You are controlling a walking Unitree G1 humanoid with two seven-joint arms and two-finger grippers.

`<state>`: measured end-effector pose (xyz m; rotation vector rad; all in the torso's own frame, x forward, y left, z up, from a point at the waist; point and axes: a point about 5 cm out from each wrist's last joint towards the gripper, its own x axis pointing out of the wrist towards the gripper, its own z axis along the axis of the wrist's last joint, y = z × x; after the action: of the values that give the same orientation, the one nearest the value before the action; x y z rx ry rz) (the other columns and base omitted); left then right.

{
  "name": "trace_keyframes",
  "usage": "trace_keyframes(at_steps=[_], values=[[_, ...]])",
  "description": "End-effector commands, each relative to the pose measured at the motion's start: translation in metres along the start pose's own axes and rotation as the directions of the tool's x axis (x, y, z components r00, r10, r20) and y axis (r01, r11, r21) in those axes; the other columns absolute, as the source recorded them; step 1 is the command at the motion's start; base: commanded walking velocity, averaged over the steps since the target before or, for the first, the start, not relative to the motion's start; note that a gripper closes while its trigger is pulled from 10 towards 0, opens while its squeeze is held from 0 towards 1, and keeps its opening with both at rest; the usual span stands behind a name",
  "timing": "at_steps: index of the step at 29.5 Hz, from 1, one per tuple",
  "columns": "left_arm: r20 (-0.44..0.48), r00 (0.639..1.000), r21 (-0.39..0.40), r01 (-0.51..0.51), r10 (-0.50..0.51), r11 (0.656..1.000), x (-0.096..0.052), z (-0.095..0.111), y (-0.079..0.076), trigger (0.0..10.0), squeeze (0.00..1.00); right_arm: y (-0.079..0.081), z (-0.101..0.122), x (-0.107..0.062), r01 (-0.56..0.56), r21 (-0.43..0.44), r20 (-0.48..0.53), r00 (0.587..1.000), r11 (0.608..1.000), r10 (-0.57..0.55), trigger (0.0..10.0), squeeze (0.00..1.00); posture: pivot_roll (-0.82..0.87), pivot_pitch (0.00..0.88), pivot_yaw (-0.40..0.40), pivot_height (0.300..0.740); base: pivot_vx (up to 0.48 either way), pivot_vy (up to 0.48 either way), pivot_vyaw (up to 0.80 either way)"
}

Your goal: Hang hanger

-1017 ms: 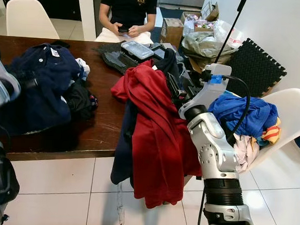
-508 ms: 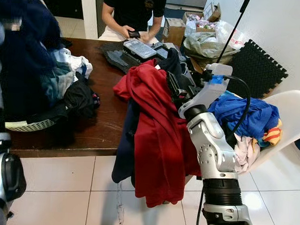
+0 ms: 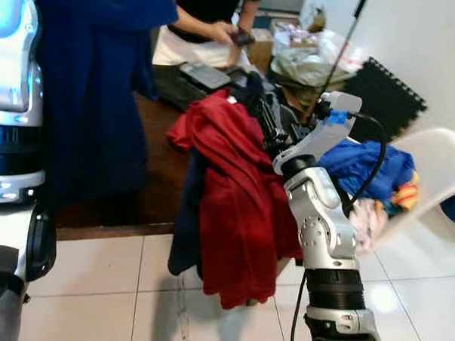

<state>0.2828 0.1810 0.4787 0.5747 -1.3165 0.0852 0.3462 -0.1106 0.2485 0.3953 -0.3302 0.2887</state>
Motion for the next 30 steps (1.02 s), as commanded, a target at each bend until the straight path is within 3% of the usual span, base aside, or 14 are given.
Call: trace_keyframes(at_steps=[1, 9, 21, 25, 27, 28, 30], values=[[0.089, 0.996, 0.024, 0.001, -0.003, 1.0, 0.01, 0.016, 0.0, 0.0, 0.0, -0.005, 0.002, -0.002, 0.025, 0.012, 0.025, 0.999, 1.0, -0.026, 10.0, 0.0, 0.1, 0.082, -0.046, 0.74, 0.0, 0.0, -0.8], [0.118, 0.993, 0.024, 0.019, -0.021, 1.0, 0.011, 0.018, -0.005, 0.0, 0.0, -0.007, 0.005, -0.003, 0.037, 0.017, 0.047, 0.998, 0.999, -0.038, 10.0, 0.0, 0.1, 0.084, -0.04, 0.74, 0.0, 0.0, -0.8], [0.078, 0.994, 0.002, 0.082, -0.082, 0.997, 0.006, 0.007, -0.019, 0.0, 0.0, -0.011, 0.008, -0.005, 0.053, 0.005, 0.061, 0.997, 0.999, -0.053, 10.0, 0.0, 0.09, 0.087, -0.033, 0.74, 0.0, 0.0, -0.8], [0.062, 0.992, -0.072, 0.114, -0.109, 0.991, 0.001, 0.0, -0.033, 0.0, 0.0, -0.012, 0.01, -0.008, 0.058, -0.015, 0.069, 0.996, 0.998, -0.057, 10.0, 0.0, 0.06, 0.081, -0.014, 0.74, 0.0, 0.0, -0.8], [0.062, 0.992, -0.072, 0.114, -0.109, 0.991, 0.001, 0.0, -0.033, 0.0, 0.0, -0.012, 0.01, -0.008, 0.058, -0.015, 0.069, 0.996, 0.998, -0.057, 10.0, 0.0, 0.06, 0.081, -0.014, 0.74, 0.0, 0.0, -0.8], [0.049, 0.991, -0.112, 0.132, -0.128, 0.985, -0.004, -0.004, -0.042, 0.0, 0.0, -0.014, 0.011, -0.009, 0.066, -0.023, 0.071, 0.995, 0.998, -0.065, 10.0, 0.0, 0.05, 0.082, -0.001, 0.74, 0.0, 0.0, -0.8], [0.049, 0.991, -0.112, 0.132, -0.128, 0.985, -0.004, -0.004, -0.042, 0.0, 0.0, -0.014, 0.011, -0.009, 0.066, -0.023, 0.071, 0.995, 0.998, -0.065, 10.0, 0.0, 0.05, 0.082, -0.001, 0.74, 0.0, 0.0, -0.8]])
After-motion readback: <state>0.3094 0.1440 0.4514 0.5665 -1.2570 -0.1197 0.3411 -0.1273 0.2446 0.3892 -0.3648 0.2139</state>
